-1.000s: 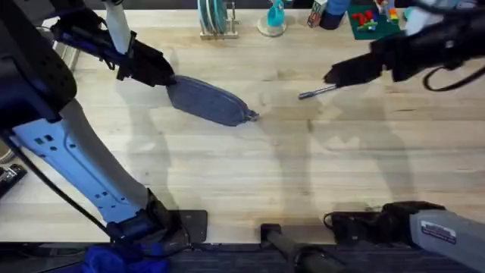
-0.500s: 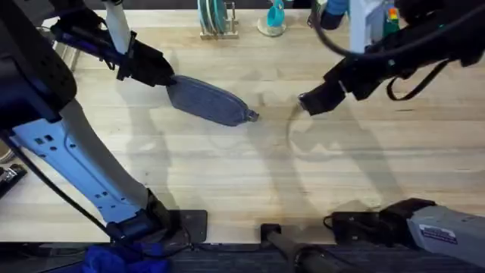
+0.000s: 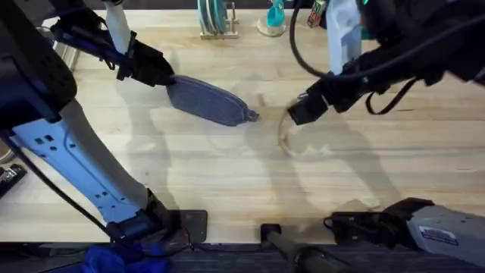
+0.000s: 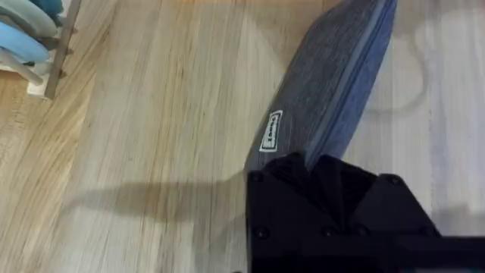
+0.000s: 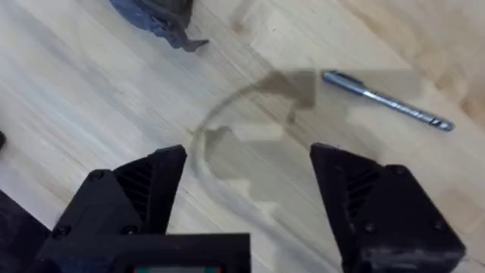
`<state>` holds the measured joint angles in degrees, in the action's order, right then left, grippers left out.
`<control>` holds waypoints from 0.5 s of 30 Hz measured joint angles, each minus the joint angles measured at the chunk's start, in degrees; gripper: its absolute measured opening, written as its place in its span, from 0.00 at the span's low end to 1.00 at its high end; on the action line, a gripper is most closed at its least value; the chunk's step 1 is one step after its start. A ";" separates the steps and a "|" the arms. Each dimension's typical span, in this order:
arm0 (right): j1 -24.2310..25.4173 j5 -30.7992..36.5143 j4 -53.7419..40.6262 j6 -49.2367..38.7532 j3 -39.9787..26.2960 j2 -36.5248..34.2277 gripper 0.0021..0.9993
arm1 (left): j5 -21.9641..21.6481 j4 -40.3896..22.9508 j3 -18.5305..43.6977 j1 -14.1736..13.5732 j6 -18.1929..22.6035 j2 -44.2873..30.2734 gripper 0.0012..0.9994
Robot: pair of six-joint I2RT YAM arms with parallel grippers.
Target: Unzip the bag, pick up the pens from the table one at a time and place them inside, then zip the bag closed.
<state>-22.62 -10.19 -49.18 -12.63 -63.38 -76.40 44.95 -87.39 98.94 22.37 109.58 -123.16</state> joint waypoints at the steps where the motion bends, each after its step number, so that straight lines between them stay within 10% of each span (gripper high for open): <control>1: -0.15 0.08 0.67 0.32 0.86 0.00 1.00 | 0.00 0.00 0.00 0.00 0.00 -0.01 0.04; 15: -1.96 0.16 10.70 1.06 5.20 0.00 1.00 | 0.00 0.00 0.00 0.00 0.00 0.01 0.04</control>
<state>-24.58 -10.02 -38.48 -11.57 -58.17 -76.40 44.95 -87.39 98.94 22.37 109.58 -123.15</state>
